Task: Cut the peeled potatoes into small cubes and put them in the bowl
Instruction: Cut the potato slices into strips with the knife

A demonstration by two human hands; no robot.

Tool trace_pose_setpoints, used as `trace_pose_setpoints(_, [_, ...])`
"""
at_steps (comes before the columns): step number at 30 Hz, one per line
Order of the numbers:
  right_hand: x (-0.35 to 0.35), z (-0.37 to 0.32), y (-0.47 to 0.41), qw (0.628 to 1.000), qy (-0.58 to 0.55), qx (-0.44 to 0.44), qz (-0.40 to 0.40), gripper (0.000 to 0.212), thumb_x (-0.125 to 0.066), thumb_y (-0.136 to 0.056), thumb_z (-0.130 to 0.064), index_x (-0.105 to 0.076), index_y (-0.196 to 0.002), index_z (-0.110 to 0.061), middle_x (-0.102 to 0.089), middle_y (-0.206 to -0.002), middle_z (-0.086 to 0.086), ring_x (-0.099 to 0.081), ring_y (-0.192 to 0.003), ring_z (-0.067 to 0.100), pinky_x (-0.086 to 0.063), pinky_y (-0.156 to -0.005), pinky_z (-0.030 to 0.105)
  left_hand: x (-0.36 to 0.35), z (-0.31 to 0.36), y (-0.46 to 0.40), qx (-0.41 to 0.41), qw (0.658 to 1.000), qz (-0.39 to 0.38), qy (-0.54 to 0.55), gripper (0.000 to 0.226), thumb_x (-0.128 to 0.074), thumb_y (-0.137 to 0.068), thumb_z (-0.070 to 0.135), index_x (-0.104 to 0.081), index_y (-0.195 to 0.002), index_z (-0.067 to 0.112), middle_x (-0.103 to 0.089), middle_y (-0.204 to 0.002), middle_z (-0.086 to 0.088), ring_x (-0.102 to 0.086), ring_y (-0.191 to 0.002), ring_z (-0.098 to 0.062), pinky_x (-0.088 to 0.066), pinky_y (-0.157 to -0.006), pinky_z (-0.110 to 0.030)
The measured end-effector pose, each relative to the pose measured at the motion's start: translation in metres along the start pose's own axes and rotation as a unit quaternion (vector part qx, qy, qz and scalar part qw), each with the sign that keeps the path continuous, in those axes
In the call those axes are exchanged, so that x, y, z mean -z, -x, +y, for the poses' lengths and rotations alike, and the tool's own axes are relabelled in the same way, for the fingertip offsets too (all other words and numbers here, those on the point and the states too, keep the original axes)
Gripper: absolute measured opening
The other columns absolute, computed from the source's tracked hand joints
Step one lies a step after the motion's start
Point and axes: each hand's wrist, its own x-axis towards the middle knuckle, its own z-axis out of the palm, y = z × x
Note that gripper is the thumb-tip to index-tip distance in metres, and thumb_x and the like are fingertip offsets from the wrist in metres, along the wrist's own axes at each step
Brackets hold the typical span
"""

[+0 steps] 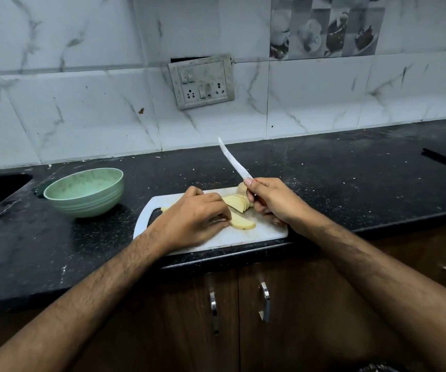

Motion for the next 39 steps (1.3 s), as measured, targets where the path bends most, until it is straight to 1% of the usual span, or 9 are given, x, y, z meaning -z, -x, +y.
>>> trace_pose_setpoints(4, [0.015,-0.021,0.021,0.977,0.197,-0.056,-0.059,0.043,-0.044,-0.103,-0.042,-0.059,-0.075,-0.013,-0.047,-0.047,-0.004,-0.039,-0.043,0.016,-0.031,-0.043,0.024,0.003,0.002,0.006,0.058,0.998,0.0,-0.023,0.03,-0.057,-0.092,0.056,-0.069,-0.094,0.029,-0.067,-0.089,0.015,-0.06,-0.086,-0.005,-0.036,-0.087,-0.037])
trace_pose_setpoints(7, [0.022,-0.033,0.046,0.889,0.446,-0.07,-0.069,0.042,-0.039,-0.103,-0.046,-0.055,-0.072,-0.023,-0.057,-0.068,-0.007,-0.057,-0.068,0.016,-0.045,-0.066,0.031,-0.001,0.006,0.005,0.121,0.993,-0.007,0.002,0.045,-0.051,-0.083,0.072,-0.064,-0.094,0.03,-0.065,-0.087,0.018,-0.059,-0.088,-0.003,-0.033,-0.091,-0.036])
trace_pose_setpoints(10, [0.019,-0.036,0.063,0.832,0.543,-0.097,-0.064,0.038,-0.035,-0.102,-0.049,-0.045,-0.075,-0.025,-0.053,-0.089,-0.002,-0.059,-0.093,0.026,-0.043,-0.076,0.038,-0.007,0.01,0.0,0.154,0.988,-0.002,0.026,0.054,-0.05,-0.077,0.081,-0.056,-0.091,0.029,-0.063,-0.09,0.021,-0.057,-0.09,-0.001,-0.031,-0.092,-0.034])
trace_pose_setpoints(14, [0.01,-0.032,0.073,0.814,0.568,-0.104,-0.068,0.035,-0.032,-0.103,-0.048,-0.056,-0.099,-0.023,-0.062,-0.115,0.007,-0.06,-0.104,0.031,-0.041,-0.077,0.04,-0.011,0.01,-0.003,0.166,0.985,0.004,0.054,0.055,-0.052,-0.074,0.083,-0.053,-0.09,0.03,-0.063,-0.092,0.022,-0.058,-0.091,0.001,-0.032,-0.091,-0.034])
trace_pose_setpoints(17, [0.001,-0.033,0.074,0.822,0.555,-0.109,-0.066,0.038,-0.033,-0.103,-0.046,-0.058,-0.109,-0.019,-0.061,-0.119,0.01,-0.06,-0.106,0.032,-0.043,-0.08,0.041,-0.011,0.01,-0.002,0.162,0.985,0.007,0.066,0.049,-0.057,-0.077,0.077,-0.054,-0.092,0.03,-0.063,-0.093,0.023,-0.058,-0.093,0.001,-0.03,-0.089,-0.032])
trace_pose_setpoints(22, [-0.009,-0.036,0.073,0.84,0.524,-0.127,-0.062,0.035,-0.034,-0.103,-0.044,-0.057,-0.109,-0.018,-0.061,-0.118,0.011,-0.058,-0.098,0.03,-0.043,-0.079,0.039,-0.012,0.007,0.001,0.172,0.982,0.021,0.081,0.039,-0.065,-0.08,0.067,-0.062,-0.094,0.031,-0.066,-0.093,0.022,-0.061,-0.095,-0.001,-0.032,-0.09,-0.034])
trace_pose_setpoints(26, [-0.011,-0.046,0.071,0.832,0.541,-0.119,-0.04,0.037,-0.031,-0.104,-0.043,-0.057,-0.112,-0.018,-0.06,-0.119,0.01,-0.058,-0.104,0.032,-0.04,-0.077,0.039,-0.013,0.007,0.003,0.166,0.983,0.026,0.069,0.033,-0.071,-0.083,0.06,-0.067,-0.094,0.029,-0.068,-0.091,0.02,-0.061,-0.094,-0.002,-0.033,-0.091,-0.036])
trace_pose_setpoints(30, [-0.02,-0.054,0.073,0.826,0.547,-0.121,-0.057,0.037,-0.032,-0.104,-0.042,-0.055,-0.117,-0.017,-0.058,-0.124,0.01,-0.057,-0.11,0.032,-0.038,-0.078,0.038,-0.012,0.009,0.002,0.168,0.984,0.023,0.057,0.033,-0.07,-0.082,0.061,-0.068,-0.091,0.028,-0.069,-0.088,0.018,-0.061,-0.092,-0.004,-0.034,-0.092,-0.037])
trace_pose_setpoints(39, [-0.043,-0.058,0.083,0.79,0.604,-0.094,-0.042,0.03,-0.035,-0.102,-0.031,-0.053,-0.121,-0.016,-0.06,-0.121,0.008,-0.058,-0.109,0.029,-0.036,-0.077,0.038,-0.013,0.008,0.001,0.177,0.981,0.025,0.07,0.035,-0.07,-0.08,0.063,-0.071,-0.085,0.028,-0.07,-0.09,0.017,-0.061,-0.093,-0.004,-0.033,-0.092,-0.037])
